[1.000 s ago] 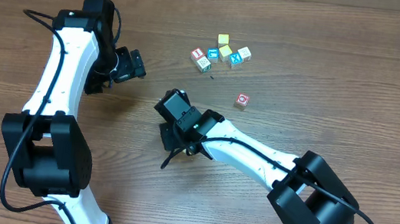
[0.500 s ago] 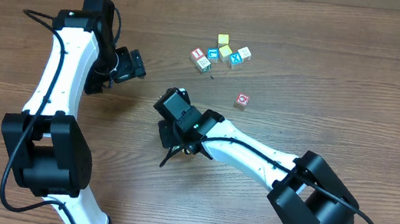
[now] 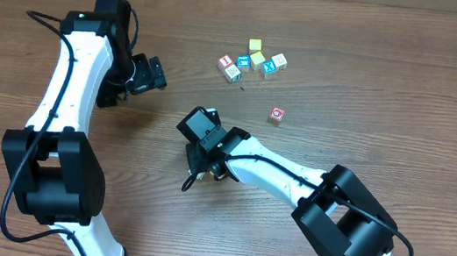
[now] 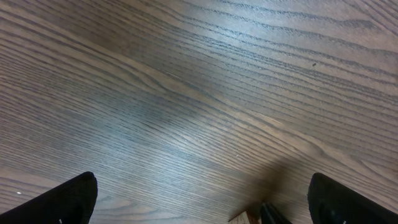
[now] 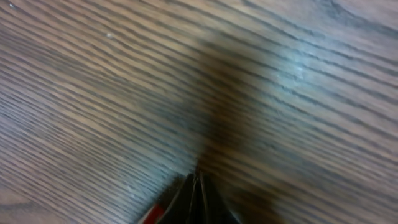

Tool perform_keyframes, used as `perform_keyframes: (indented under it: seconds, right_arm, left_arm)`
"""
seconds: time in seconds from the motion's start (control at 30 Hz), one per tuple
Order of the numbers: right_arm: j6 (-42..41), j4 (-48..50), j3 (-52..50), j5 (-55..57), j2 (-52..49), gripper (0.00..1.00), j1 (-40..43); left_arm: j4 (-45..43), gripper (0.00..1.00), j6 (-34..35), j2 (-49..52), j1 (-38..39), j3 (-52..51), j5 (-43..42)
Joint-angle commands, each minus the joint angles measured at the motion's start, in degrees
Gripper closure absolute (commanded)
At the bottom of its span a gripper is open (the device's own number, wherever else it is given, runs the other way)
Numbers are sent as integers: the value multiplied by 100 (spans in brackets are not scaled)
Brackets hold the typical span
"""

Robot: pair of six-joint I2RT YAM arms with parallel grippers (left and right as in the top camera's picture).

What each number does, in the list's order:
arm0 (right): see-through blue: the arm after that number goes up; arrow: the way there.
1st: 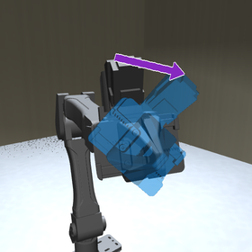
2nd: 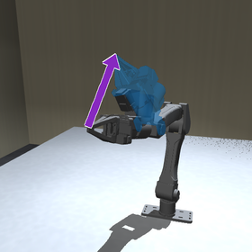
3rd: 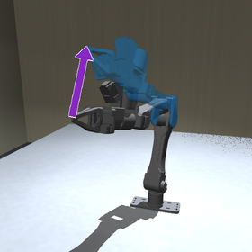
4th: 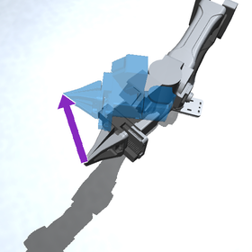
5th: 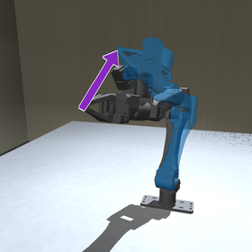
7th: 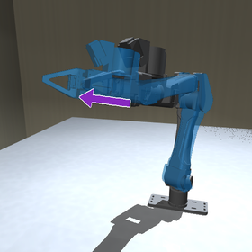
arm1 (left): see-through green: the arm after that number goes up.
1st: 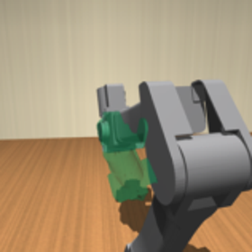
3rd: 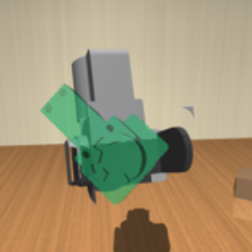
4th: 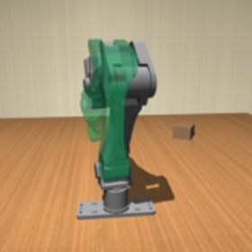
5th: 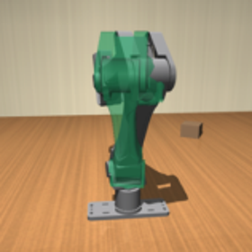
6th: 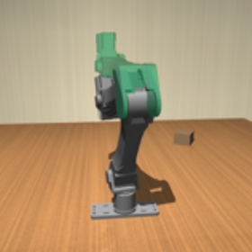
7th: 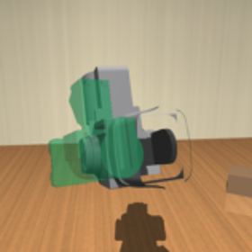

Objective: Flip 3 blocks

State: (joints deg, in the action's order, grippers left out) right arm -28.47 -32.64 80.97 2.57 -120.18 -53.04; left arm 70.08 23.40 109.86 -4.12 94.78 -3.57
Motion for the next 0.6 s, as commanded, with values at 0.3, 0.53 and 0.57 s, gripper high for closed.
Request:
perform_keyframes:
  seconds: [0.3, 0.53, 0.57]
  right_arm:
    - [-4, -160, 125, 79, 809, 96, -35]
    - [-269, -490, 125, 37, 1296, 96, 229]
    - [-358, -544, 122, -35, 1303, 96, 315]
  left_arm:
    - [-7, 0, -70, -116, 39, 105, 59]
    - [-7, 0, -70, -116, 39, 105, 59]
    - [-7, 0, -70, -116, 42, 105, 59]
